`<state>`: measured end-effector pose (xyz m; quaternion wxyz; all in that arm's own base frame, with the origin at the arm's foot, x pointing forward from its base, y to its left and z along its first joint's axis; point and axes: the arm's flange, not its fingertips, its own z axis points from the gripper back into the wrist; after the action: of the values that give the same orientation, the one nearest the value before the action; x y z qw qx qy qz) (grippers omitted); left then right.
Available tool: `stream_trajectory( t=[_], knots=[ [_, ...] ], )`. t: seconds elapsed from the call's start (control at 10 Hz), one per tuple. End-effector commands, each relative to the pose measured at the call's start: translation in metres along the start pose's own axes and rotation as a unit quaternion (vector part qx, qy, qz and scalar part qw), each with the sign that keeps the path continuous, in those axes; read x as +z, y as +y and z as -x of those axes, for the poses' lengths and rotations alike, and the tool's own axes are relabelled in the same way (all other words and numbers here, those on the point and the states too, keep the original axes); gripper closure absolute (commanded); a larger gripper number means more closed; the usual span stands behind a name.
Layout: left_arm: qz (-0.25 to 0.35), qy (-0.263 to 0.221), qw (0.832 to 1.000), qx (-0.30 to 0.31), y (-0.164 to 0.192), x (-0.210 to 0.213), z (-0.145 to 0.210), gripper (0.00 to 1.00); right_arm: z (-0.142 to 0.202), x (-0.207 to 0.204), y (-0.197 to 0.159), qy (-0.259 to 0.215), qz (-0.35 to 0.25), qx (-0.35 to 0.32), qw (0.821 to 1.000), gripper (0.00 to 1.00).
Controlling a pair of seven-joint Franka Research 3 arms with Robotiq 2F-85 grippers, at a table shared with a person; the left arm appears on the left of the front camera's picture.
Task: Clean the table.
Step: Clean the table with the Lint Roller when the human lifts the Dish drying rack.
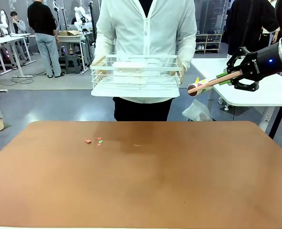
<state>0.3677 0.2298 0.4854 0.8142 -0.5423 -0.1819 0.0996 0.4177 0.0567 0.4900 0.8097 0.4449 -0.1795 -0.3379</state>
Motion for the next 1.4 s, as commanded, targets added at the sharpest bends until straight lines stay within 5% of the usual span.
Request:
stream_trajectory(
  t=[0.0, 0.3, 0.4, 0.7, 0.9, 1.3],
  knots=[
    [0.003, 0.001, 1.0, -0.001, 0.0, 0.002, 0.002, 0.0, 0.0, -0.004, 0.006, 0.051, 0.019, 0.078, 0.995, 0.79],
    [0.003, 0.001, 1.0, -0.001, 0.0, 0.002, 0.002, 0.0, -0.021, -0.057, 0.023, 0.206, 0.057, 0.167, 0.963, 0.79],
    [0.003, 0.001, 1.0, -0.001, 0.0, 0.002, 0.002, 0.0, -0.025, -0.079, 0.022, 0.207, 0.067, 0.194, 0.957, 0.79],
    [0.003, 0.001, 1.0, -0.001, 0.0, 0.002, 0.002, 0.0, -0.037, -0.149, 0.021, 0.329, 0.071, 0.222, 0.915, 0.79],
    [0.003, 0.001, 1.0, -0.001, 0.0, 0.002, 0.002, 0.0, -0.031, -0.177, 0.018, 0.313, 0.069, 0.207, 0.924, 0.79],
    [0.003, 0.001, 1.0, -0.001, 0.0, 0.002, 0.002, 0.0, -0.029, -0.155, 0.009, 0.315, 0.066, 0.206, 0.924, 0.79]
  ],
)
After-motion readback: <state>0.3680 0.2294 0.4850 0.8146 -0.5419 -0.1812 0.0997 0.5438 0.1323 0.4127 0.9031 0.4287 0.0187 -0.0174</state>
